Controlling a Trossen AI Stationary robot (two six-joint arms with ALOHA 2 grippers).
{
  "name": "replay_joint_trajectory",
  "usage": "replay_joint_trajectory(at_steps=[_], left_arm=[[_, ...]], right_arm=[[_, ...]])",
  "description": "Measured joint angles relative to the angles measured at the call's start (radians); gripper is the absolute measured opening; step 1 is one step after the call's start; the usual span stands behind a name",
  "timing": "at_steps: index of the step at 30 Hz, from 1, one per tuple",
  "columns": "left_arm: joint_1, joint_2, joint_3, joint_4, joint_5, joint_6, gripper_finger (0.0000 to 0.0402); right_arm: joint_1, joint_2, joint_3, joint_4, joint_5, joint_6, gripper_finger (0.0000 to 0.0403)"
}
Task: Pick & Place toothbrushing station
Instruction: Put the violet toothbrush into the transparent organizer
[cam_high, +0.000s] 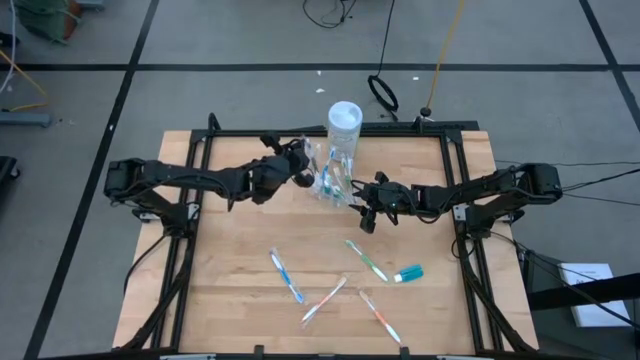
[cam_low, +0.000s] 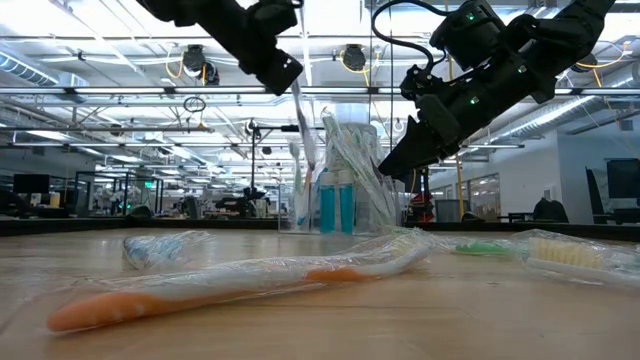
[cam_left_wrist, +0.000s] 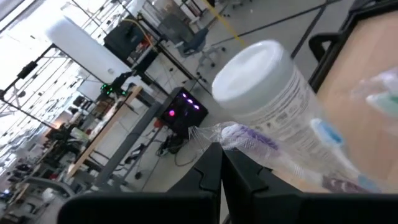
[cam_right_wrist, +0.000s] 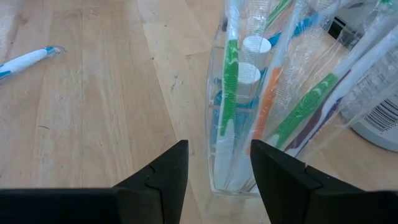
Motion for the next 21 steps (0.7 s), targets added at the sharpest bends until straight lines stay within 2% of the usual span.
replay_joint_trajectory(at_steps=[14, 21], left_arm=[[0.022, 0.0, 0.0, -0.097, 0.002, -0.085, 0.0003], [0.021, 0.0, 0.0, -0.228, 0.061, -0.121, 0.0011]], right_arm=[[0.0, 0.0, 0.0, 0.0, 0.0, 0.0, 0.0164], [0.0, 0.0, 0.0, 0.0, 0.0, 0.0, 0.0164]])
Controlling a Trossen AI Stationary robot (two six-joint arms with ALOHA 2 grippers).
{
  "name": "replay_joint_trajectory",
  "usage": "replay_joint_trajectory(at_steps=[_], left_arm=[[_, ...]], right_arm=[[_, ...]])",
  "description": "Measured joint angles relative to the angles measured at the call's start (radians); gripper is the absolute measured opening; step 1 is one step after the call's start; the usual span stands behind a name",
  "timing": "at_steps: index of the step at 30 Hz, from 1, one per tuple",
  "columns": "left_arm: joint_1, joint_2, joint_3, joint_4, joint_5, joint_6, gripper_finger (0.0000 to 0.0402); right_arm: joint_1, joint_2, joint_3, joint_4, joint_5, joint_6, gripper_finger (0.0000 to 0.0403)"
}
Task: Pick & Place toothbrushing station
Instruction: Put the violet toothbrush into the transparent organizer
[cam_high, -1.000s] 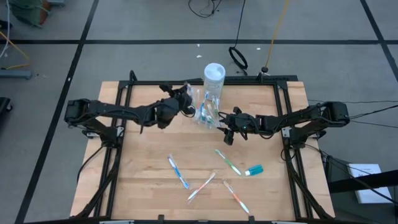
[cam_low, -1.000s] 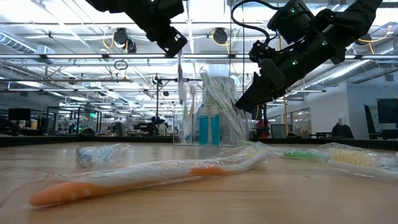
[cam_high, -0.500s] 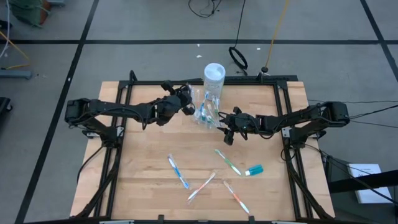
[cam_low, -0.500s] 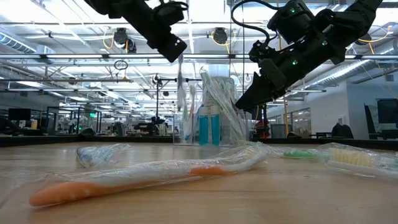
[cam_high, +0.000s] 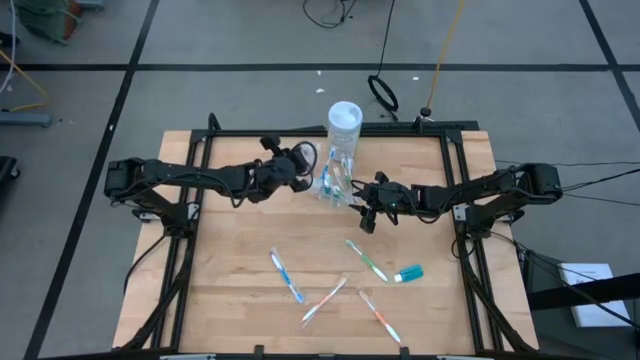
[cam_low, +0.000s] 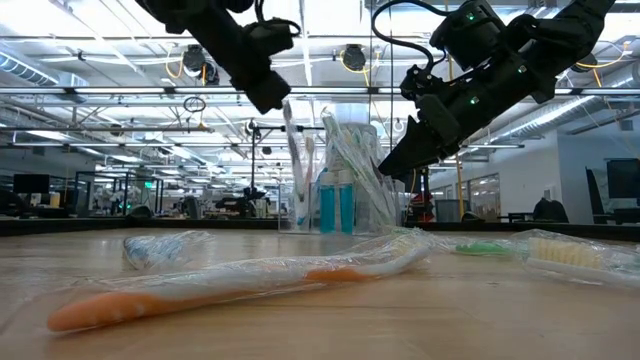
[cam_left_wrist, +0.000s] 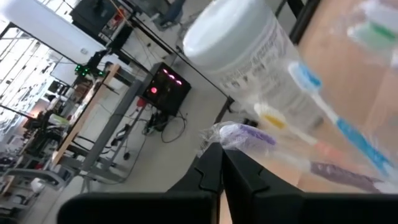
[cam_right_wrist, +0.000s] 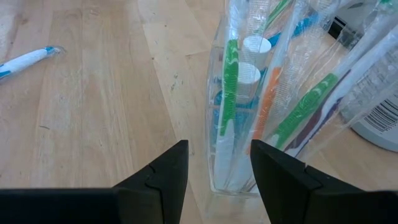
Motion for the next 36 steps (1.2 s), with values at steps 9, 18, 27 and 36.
replay_joint_trajectory(at_steps=[9, 18, 27, 36], left_arm=[[0.0, 0.0, 0.0, -0.045, -0.018, -0.002, 0.0013], [0.0, 0.0, 0.0, -0.045, 0.294, -0.108, 0.0013], [0.002, 0.025, 0.0, -0.054, 0.342, -0.137, 0.0021], [0.002, 0.067, -0.002, -0.044, 0.345, -0.174, 0.0021]], right_arm=[[0.0, 0.0, 0.0, 0.0, 0.0, 0.0, 0.0164], [0.0, 0.0, 0.0, 0.0, 0.0, 0.0, 0.0164], [0.0, 0.0, 0.0, 0.0, 0.0, 0.002, 0.0164], [0.0, 0.0, 0.0, 0.001, 0.0, 0.001, 0.0164]])
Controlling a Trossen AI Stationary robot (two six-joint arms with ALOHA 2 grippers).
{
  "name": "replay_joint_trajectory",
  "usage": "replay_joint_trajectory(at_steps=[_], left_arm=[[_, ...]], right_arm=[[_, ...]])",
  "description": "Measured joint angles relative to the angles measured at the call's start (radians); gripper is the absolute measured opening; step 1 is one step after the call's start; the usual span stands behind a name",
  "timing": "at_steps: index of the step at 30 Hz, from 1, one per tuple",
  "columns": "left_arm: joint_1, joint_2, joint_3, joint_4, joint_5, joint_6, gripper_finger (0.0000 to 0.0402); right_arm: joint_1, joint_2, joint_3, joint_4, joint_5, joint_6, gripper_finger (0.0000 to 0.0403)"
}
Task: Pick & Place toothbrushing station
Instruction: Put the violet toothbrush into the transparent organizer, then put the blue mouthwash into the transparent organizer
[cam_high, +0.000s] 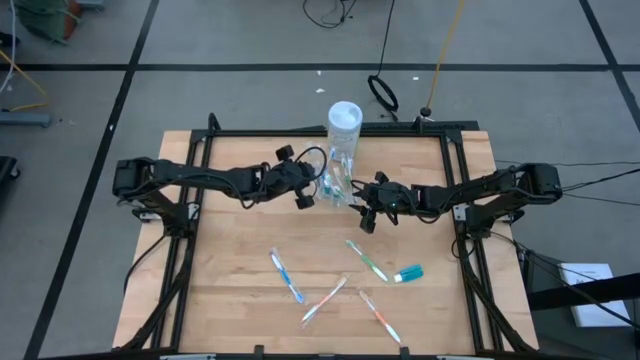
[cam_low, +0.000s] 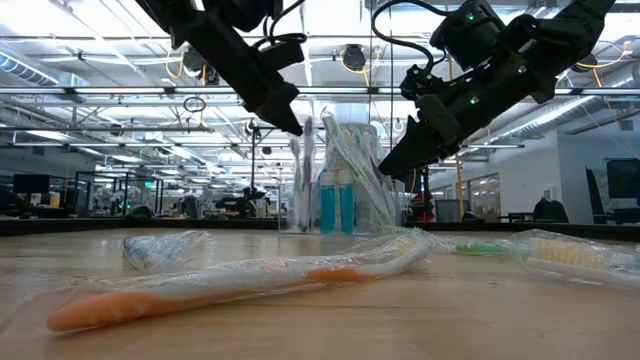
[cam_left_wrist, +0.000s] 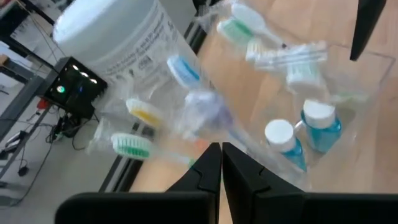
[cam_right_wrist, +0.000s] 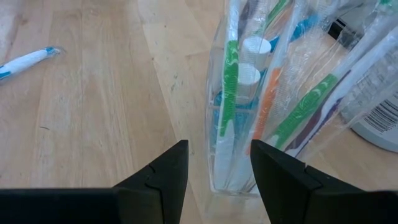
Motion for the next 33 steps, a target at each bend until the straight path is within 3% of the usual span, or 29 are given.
replay_joint_trajectory(at_steps=[11, 24, 33], left_arm=[[0.0, 0.005, 0.001, 0.006, -0.084, 0.022, 0.0031], [-0.008, 0.005, 0.001, -0.001, -0.077, 0.012, 0.0173], [-0.086, 0.004, 0.001, -0.024, -0.077, 0.051, 0.0194]], right_arm=[[0.0, 0.0, 0.0, 0.0, 0.0, -0.008, 0.0164], [0.0, 0.0, 0.0, 0.0, 0.0, -0.008, 0.0164], [0.0, 0.0, 0.0, -0.001, 0.0, -0.008, 0.0164]])
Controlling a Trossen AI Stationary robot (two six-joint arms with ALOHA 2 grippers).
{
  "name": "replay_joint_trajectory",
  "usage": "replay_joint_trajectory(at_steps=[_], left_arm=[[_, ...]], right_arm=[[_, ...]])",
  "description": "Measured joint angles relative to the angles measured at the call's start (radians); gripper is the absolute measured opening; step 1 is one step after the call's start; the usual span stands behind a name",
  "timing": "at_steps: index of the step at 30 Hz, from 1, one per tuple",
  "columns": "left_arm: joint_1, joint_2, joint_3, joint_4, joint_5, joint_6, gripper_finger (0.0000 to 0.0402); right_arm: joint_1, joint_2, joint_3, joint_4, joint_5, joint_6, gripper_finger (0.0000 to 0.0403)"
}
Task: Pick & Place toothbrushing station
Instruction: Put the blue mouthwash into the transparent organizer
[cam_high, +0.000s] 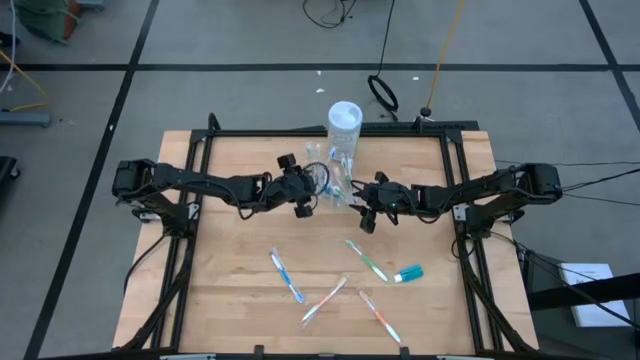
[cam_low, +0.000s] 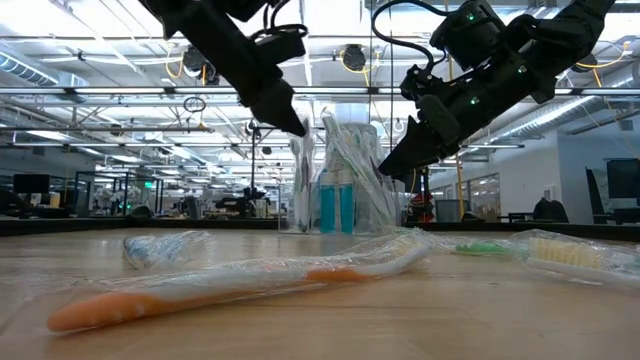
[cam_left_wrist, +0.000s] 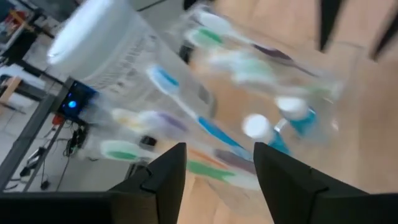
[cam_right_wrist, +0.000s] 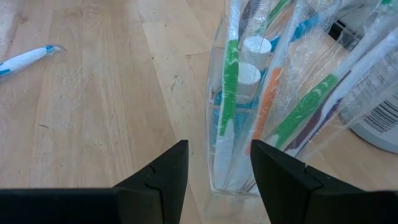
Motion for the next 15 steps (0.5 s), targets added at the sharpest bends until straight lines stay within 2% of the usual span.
replay_joint_trajectory(at_steps=[5, 7, 10, 15], left_arm=[[-0.064, 0.0, 0.0, -0.106, 0.004, -0.009, 0.0182], [-0.084, 0.0, 0.0, -0.158, 0.037, -0.039, 0.0176], [-0.106, 0.0, 0.0, -0.22, 0.153, -0.106, 0.0168], [-0.129, 0.0, 0.0, -0.237, 0.403, -0.231, 0.0158]], right_arm=[[0.0, 0.0, 0.0, 0.0, 0.0, 0.002, 0.0164], [0.0, 0.0, 0.0, -0.001, 0.0, 0.003, 0.0164], [0.0, 0.0, 0.0, -0.002, 0.0, 0.006, 0.0164], [0.0, 0.0, 0.0, -0.002, 0.0, 0.039, 0.0164]])
